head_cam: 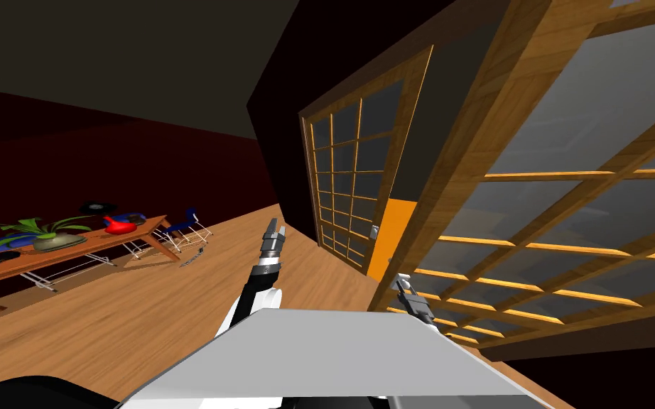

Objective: Pull the door open

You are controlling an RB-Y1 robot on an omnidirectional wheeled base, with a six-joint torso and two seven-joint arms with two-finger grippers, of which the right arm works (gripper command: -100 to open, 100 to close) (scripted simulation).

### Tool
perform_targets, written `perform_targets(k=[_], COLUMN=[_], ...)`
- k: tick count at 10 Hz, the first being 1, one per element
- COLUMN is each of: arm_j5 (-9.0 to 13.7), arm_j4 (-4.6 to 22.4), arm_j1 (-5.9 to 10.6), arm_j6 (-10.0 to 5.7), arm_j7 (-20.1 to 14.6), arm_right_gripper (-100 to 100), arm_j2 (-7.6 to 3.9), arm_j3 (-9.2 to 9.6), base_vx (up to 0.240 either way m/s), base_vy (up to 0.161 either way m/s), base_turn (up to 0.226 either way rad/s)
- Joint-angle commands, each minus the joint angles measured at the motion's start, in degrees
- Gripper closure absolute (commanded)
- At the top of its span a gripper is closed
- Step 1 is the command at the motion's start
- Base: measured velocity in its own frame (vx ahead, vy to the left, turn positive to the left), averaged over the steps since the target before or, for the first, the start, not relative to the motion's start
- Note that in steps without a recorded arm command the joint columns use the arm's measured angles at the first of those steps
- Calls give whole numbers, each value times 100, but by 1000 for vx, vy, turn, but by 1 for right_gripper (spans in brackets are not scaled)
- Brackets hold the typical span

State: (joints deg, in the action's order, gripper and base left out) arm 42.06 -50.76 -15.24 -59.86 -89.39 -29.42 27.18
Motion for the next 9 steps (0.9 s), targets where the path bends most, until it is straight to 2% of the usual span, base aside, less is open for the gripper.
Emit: perform_targets(k=[1, 2, 3, 8, 9], arm_j5=[-51, -63, -101, -222, -210], arm_j4=[50, 62, 99, 219, 213], arm_j1=[-44, -54, -86, -191, -191], arm_j6=[-159, -194, -312, -691, -603], arm_j7=[-114, -139, -224, -496, -456], arm_right_gripper=[100, 100, 100, 100, 100], arm_j2=[-87, -107, -171, -379, -345], arm_j3=[109, 133, 214, 474, 456], base_vx=[-162, -252, -280, -213, -93], base_vy=[-26, -60, -31, -37, -24], base_turn=[180, 164, 160, 118, 26])
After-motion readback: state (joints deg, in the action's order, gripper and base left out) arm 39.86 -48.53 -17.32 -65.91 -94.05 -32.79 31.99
